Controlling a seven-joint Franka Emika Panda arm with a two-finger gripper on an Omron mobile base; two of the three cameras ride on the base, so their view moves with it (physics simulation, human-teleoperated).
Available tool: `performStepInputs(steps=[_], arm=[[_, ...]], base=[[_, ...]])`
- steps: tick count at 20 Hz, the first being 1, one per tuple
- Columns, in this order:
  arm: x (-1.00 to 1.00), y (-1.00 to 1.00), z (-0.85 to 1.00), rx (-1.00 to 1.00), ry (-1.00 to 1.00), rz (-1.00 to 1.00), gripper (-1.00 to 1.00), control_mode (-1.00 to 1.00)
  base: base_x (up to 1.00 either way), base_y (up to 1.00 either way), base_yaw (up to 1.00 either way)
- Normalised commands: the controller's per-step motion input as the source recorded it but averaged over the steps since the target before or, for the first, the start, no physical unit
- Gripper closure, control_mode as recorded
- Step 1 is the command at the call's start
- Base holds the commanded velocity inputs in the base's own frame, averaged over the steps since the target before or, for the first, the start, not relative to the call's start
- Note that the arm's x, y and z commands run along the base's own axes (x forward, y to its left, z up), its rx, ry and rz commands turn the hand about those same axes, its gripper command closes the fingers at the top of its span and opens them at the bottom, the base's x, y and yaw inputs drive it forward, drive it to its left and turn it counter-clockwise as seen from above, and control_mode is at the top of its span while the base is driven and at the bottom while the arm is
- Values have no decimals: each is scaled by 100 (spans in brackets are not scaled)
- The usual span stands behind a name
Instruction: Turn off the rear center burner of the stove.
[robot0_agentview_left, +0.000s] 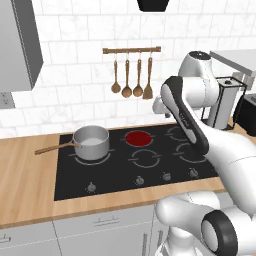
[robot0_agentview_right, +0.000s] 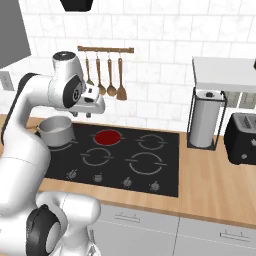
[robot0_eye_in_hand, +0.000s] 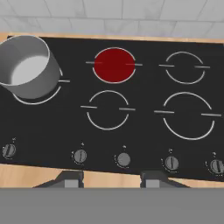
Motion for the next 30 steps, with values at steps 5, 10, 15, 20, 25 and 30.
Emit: performStepInputs(steps=[5,10,15,20,25,30], arm=[[26,-2,-30,0,0,1,-100,-100],[75,0,-68,-1,2,10,-100,-100],[47,0,-65,0,7,18,-100,-100],[9,-7,-35,0,4,9,-100,-100],[0,0,0,0,1,0,-100,-100],[0,0,0,0,0,0,-100,-100]], base=[[0,0,0],[0,0,0],[0,0,0],[0,0,0],[0,0,0],[0,0,0]])
